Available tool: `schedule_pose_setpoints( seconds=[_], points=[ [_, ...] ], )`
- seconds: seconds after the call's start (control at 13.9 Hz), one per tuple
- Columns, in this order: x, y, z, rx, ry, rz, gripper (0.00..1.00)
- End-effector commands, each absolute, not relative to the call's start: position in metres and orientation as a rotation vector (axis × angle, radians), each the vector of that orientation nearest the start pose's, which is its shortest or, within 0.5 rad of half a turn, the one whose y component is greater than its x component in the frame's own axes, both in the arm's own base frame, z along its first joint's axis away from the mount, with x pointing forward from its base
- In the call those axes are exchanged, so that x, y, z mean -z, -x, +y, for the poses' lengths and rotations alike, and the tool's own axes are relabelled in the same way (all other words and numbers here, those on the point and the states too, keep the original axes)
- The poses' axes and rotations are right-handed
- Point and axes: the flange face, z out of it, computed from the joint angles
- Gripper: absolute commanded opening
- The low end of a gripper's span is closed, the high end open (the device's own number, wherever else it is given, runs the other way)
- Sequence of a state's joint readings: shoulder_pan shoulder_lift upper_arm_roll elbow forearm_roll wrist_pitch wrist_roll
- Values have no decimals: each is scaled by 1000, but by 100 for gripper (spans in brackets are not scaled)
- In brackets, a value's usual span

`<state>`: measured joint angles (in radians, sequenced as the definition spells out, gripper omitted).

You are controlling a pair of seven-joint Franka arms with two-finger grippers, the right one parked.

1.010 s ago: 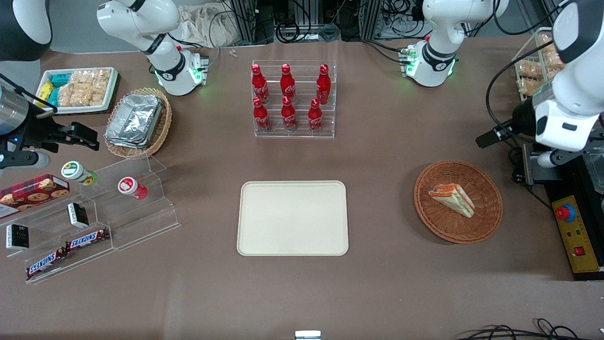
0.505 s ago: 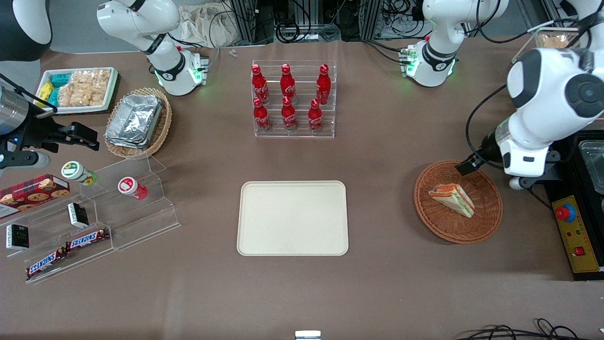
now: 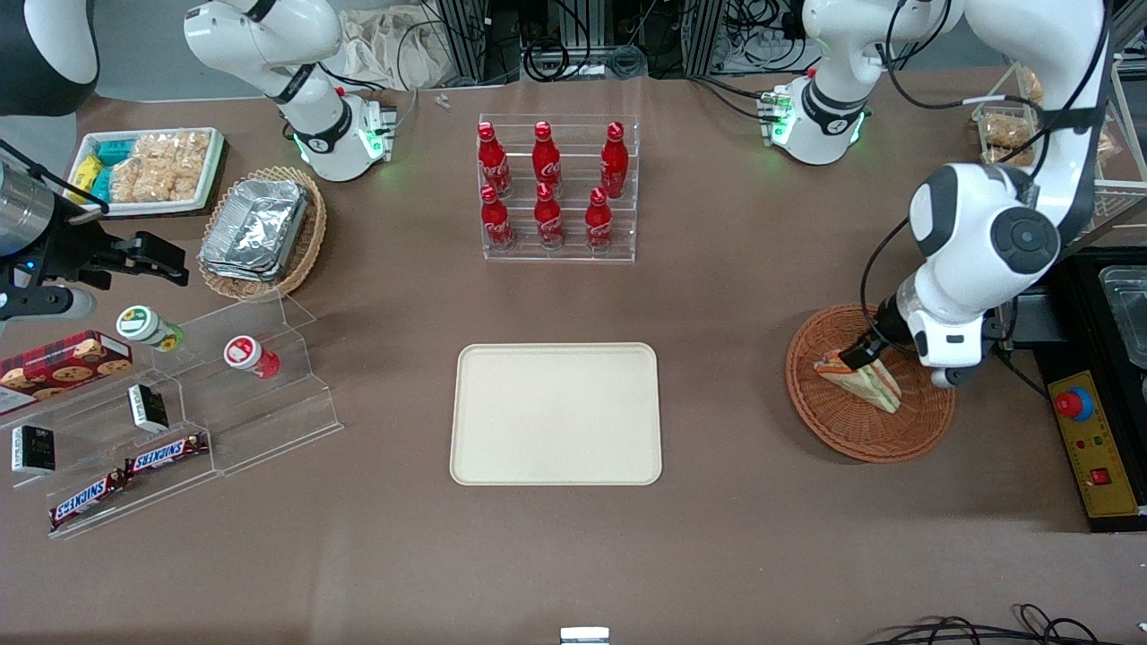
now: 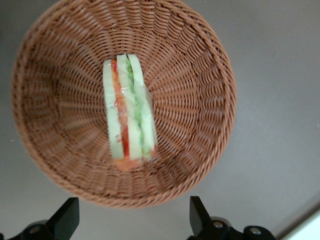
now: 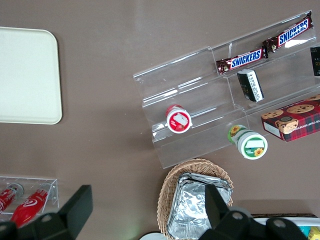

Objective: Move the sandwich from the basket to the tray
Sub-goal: 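Lower the left gripper and close it on the wrapped sandwich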

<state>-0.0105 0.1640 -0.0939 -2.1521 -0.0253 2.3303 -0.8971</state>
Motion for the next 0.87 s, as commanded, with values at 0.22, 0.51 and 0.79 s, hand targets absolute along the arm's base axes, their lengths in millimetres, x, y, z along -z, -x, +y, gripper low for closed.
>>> schedule_pose_setpoints(
  seconds=[0.22,0.51,0.79],
  points=[
    [-261,-569,-59,59,2822,-1339,99],
    [-237,-575,-44,108,2799,-1359,99],
    [-227,-576,-41,106,2797,-1362,68]
  ],
)
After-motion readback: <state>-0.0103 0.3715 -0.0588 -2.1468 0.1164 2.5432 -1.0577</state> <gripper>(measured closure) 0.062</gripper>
